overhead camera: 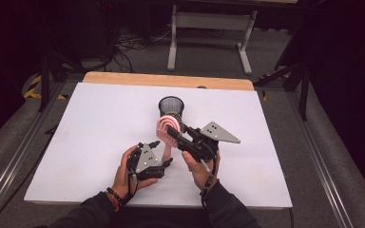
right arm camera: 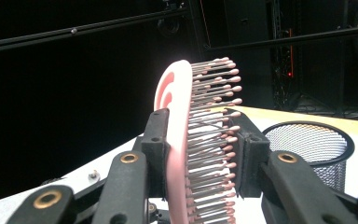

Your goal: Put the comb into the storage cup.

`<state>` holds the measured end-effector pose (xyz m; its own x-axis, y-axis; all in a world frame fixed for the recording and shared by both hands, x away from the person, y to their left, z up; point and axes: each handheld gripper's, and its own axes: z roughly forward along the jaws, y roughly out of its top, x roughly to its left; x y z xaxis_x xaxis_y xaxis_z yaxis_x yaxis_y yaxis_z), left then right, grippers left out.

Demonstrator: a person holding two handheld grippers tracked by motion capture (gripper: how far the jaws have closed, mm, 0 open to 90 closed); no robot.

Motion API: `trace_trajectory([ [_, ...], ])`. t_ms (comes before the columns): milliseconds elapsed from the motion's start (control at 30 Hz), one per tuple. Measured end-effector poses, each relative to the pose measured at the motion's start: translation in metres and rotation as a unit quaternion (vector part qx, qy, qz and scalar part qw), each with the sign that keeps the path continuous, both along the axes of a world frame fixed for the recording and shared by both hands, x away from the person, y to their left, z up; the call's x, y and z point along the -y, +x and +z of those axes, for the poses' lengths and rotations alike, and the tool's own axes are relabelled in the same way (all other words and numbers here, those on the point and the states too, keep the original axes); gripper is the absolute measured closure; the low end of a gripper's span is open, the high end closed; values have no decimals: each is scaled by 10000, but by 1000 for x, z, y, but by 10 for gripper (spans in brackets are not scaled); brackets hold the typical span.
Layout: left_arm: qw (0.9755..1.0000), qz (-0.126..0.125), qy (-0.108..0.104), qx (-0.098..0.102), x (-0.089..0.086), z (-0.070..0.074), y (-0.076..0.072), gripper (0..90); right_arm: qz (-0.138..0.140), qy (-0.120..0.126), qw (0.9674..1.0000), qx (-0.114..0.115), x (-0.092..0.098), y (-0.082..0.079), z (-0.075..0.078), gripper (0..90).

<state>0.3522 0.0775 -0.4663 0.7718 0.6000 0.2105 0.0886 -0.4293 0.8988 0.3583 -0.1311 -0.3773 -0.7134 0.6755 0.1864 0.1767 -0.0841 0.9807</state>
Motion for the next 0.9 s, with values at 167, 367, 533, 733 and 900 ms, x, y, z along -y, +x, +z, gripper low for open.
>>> trace_trajectory([
  [167,9993,-304,-177,-149,-6,3,0,185,4,-47,9999,107,5,0,3,635],
  [367,9983,-471,-300,-155,-15,9,-1,173,16,-118,9998,148,9,0,4,636],
  [533,9965,-626,-528,-143,-33,20,-1,147,-3,-133,9997,193,14,0,6,636],
  [733,9952,-653,-720,-47,-62,31,3,122,-11,-189,9994,279,18,-1,8,636],
  [900,9960,-558,-699,-20,-83,30,9,118,-38,-238,9991,361,20,-1,10,636],
])
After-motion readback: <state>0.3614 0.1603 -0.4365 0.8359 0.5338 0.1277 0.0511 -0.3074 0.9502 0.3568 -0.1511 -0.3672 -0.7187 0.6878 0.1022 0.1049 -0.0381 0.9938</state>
